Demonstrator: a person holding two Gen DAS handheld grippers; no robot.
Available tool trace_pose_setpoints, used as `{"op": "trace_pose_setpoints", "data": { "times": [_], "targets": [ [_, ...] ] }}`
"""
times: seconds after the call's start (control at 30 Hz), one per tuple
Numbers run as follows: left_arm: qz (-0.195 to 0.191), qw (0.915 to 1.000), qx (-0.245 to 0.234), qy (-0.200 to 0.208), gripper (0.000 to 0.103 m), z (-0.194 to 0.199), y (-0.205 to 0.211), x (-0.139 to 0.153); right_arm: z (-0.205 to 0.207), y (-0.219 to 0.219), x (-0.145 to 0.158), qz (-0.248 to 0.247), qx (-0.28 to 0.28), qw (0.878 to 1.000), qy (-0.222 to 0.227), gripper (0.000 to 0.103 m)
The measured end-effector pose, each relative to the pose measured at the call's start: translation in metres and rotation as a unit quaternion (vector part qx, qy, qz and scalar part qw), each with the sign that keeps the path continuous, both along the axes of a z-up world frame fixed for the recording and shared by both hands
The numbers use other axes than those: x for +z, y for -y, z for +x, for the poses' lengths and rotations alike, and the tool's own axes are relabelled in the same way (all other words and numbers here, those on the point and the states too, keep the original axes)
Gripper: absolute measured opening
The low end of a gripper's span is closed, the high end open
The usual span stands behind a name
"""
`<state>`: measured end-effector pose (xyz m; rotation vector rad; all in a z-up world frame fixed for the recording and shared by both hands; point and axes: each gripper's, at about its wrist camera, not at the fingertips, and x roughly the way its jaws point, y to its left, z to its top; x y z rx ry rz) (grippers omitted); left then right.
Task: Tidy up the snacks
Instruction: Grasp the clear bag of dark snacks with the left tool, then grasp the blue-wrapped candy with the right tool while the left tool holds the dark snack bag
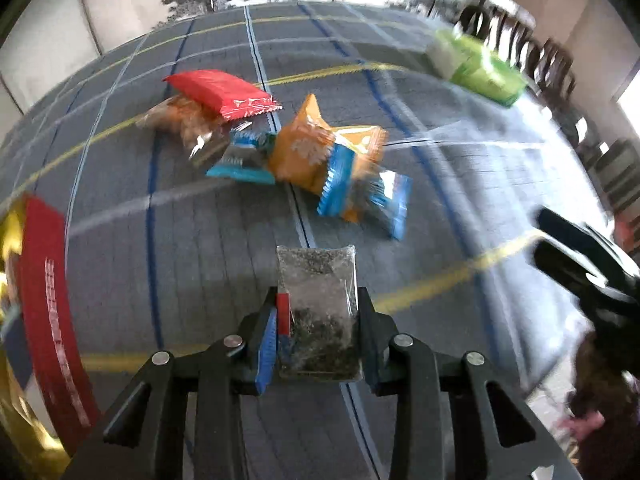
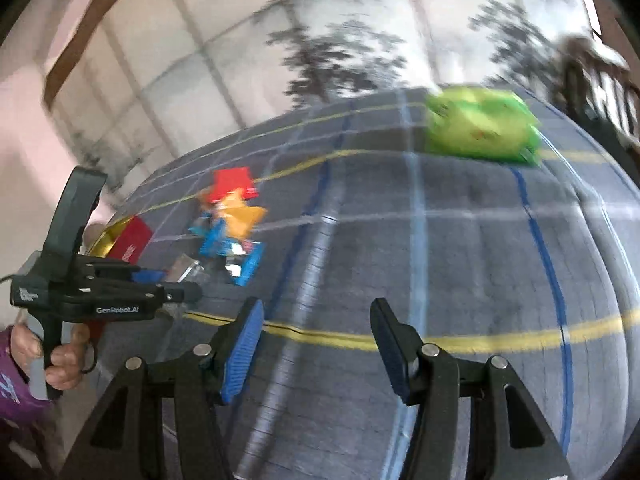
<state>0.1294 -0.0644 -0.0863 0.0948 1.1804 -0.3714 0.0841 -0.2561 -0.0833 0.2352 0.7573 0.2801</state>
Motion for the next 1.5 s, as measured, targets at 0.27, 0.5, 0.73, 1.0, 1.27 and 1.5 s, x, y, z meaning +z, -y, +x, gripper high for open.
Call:
{"op": "trace_pose_setpoints", "data": {
  "times": [0.27, 0.5, 0.73, 1.0, 1.27, 1.5],
  "targets": [
    [-0.007, 0.9999, 0.011, 0.009, 0.031, -0.051, -0.025, 0.023, 0.033, -0.068, 0.011, -0.085, 0.133, 0.987, 0.028, 0.057],
    [-0.017, 0.9995, 0.023, 0.013, 0.031, -0.068, -0.044, 0.038, 0.064, -0.102, 0.005, -0.123, 0.177, 0.976, 0.023, 0.057],
    [-0.025, 0.9993, 0.023, 0.014, 0.031, -0.069, -0.050, 0.044, 0.073, -0.124, 0.000, -0.164, 0.218, 0.962, 0.024, 0.057],
    [-0.031, 0.9992, 0.027, 0.004, 0.031, -0.070, -0.056, 0.040, 0.086, -0.125, -0.011, -0.143, 0.220, 0.965, -0.008, 0.054],
    [-0.039, 0.9986, 0.035, 0.005, 0.031, -0.074, -0.064, 0.043, 0.070, -0.116, -0.002, -0.120, 0.203, 0.972, -0.021, 0.036],
    [-0.042, 0.9984, 0.038, 0.006, 0.031, -0.080, -0.070, 0.045, 0.032, -0.101, -0.001, -0.067, 0.190, 0.978, -0.045, 0.039]
  ]
}}
